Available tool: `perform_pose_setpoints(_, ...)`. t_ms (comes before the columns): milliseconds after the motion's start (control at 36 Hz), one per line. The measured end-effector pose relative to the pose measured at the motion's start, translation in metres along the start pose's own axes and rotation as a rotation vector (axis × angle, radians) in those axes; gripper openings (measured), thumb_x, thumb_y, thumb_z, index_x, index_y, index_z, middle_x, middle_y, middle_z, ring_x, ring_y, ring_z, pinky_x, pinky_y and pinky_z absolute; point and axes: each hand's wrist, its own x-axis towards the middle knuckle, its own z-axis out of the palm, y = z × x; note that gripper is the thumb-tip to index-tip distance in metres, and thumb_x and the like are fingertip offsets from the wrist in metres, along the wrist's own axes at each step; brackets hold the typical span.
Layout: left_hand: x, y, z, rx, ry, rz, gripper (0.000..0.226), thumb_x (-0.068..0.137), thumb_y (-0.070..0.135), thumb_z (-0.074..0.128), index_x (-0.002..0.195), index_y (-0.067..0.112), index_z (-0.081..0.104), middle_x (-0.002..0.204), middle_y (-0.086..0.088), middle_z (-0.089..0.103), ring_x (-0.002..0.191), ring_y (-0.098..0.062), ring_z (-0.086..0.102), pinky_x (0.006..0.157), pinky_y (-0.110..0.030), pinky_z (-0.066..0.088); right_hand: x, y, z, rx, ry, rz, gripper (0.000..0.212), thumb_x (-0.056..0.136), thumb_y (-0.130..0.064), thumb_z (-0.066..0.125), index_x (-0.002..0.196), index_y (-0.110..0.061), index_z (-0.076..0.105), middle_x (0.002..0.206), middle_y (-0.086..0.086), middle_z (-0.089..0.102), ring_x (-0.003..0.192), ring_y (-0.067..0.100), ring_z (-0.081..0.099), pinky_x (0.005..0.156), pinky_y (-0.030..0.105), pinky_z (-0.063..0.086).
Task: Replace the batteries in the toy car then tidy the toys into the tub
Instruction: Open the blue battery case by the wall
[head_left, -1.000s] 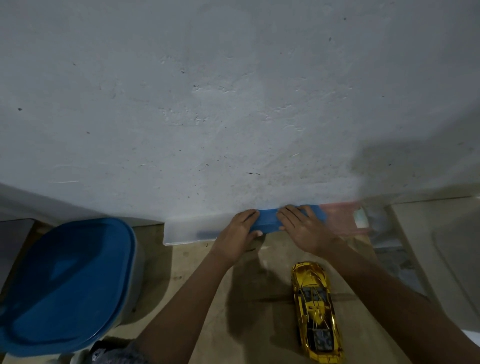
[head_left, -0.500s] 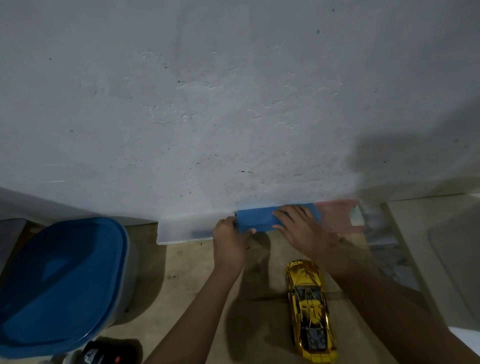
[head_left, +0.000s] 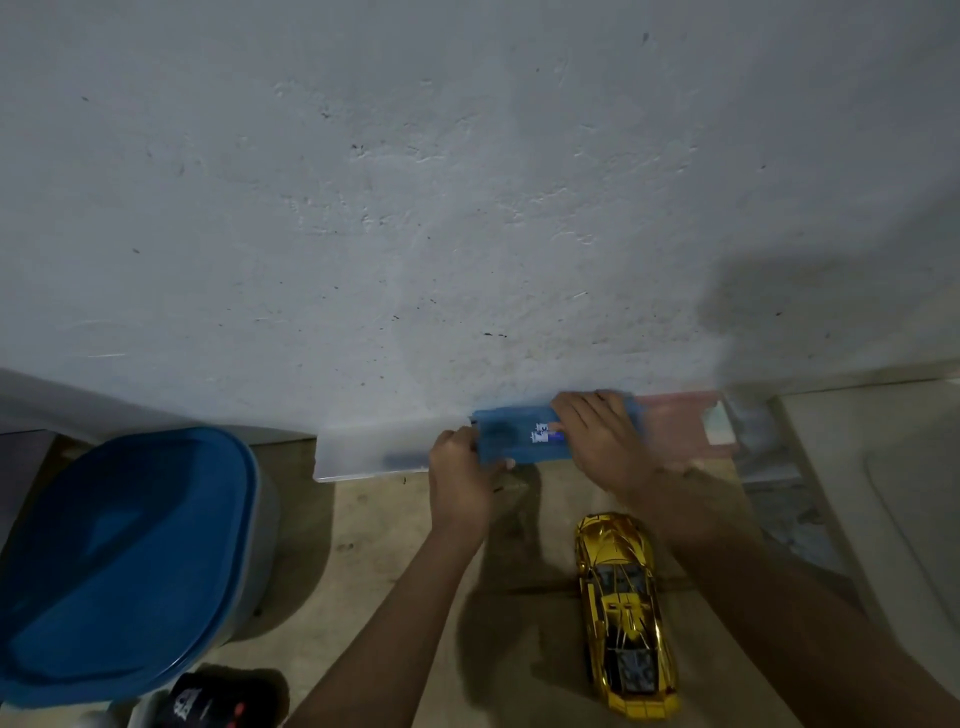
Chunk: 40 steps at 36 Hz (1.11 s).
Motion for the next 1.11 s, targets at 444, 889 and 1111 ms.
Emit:
perform_pose_setpoints(444,-0.004,-0.008,0.007,0.114,-0.058,0.133,0.057,0.077,0.013,0.075,0.127,0.011,0.05,0.122,-0.006,0.047,0.113,-0.019,0.049,0.094,-0.033,0.05,0.019,0.009,-0.027,-0.067,0.031,0.126,0.033,0.087,-0.039,0.039,0.096,-0.018,0.064,0.091,0.002,0.066,0.084,0.019,0.052,0.072,0.031,0.036)
perform_pose_setpoints(889,-0.004,-0.004,0.0,0.11,-0.046,0.358,0.07,0.085,0.035,0.066,0.142,0.01,0.033,0.141,-0.008,0.029,0.13,-0.017,0.029,0.102,-0.018,0.03,-0.012,0.023,-0.051,0.311,-0.154,0.291,0.009,0.081,-0.004,0.066,0.088,-0.009,0.065,0.083,0.004,0.068,0.067,0.015,0.063,0.06,0.019,0.043)
perform_pose_setpoints(1111,0.011,-0.013,0.002,0.177,-0.066,0.553,0.078,0.071,0.02,0.081,0.137,0.004,0.041,0.136,-0.017,0.04,0.125,-0.024,0.037,0.101,-0.03,0.037,-0.022,0.004,-0.04,0.257,-0.378,0.261,0.019,0.083,-0.012,0.065,0.102,-0.007,0.065,0.1,0.007,0.064,0.081,0.018,0.063,0.066,0.024,0.052)
